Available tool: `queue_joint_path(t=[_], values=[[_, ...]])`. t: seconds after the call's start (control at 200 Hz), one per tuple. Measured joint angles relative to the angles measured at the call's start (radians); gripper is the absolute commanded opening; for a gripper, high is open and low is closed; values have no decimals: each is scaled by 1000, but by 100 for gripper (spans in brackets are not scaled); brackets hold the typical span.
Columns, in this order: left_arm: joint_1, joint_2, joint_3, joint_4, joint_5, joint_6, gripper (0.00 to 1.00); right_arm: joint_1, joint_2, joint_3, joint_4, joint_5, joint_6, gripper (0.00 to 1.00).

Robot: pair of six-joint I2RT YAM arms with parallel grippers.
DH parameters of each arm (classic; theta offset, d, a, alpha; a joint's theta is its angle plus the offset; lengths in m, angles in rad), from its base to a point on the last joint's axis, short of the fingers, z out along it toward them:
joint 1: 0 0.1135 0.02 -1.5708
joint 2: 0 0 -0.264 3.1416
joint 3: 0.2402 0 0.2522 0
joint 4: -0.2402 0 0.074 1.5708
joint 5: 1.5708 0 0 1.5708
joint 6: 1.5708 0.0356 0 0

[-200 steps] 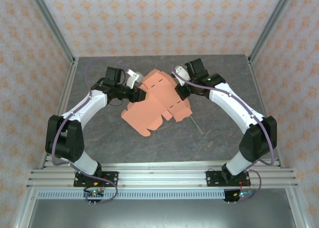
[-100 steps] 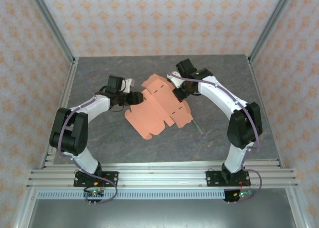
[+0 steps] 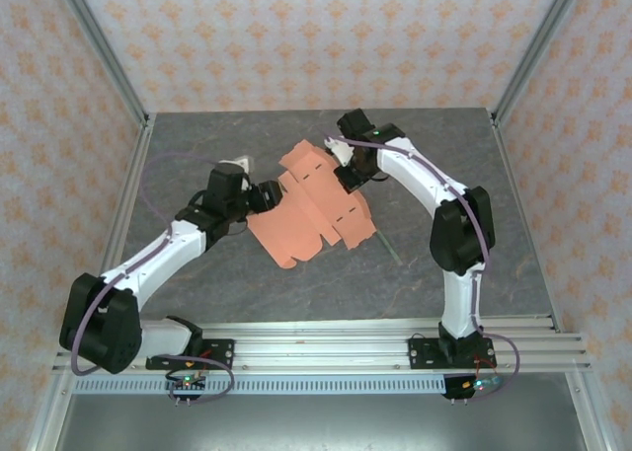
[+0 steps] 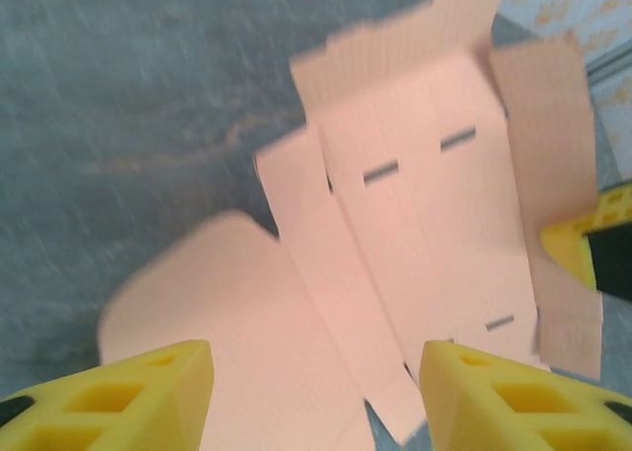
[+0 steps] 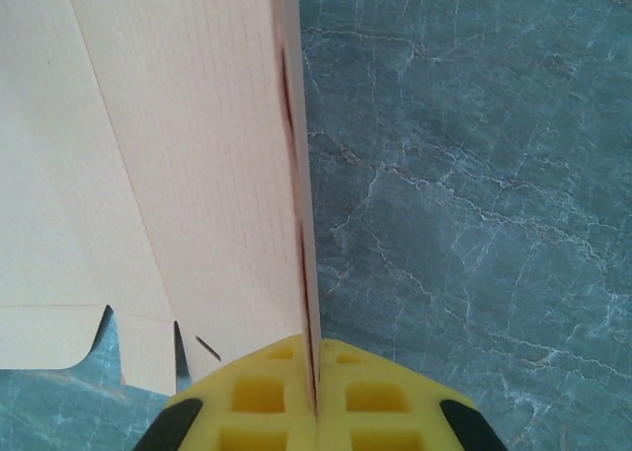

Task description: Fold the paper box

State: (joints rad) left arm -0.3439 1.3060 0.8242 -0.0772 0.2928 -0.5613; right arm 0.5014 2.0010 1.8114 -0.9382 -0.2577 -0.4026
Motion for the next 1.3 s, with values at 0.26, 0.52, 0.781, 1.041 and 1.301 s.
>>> queue_joint_path(t=[0.26,0.52,0.781,1.041,1.301], values=[[-79,313,16,175,126,-146,35,2,75,63,-51,19,41,0],[-97,505,146,264,175,-181,26,7,94,105,-85,42,48,0],[-97,581,163,306,175,-205,20,8,125,144,-112,43,60,2],[-97,615,161,359,172,-243,16,13,128,182,-137,-60,105,3],[-97,648,161,416,172,-277,15,53,136,248,-175,-105,175,3]])
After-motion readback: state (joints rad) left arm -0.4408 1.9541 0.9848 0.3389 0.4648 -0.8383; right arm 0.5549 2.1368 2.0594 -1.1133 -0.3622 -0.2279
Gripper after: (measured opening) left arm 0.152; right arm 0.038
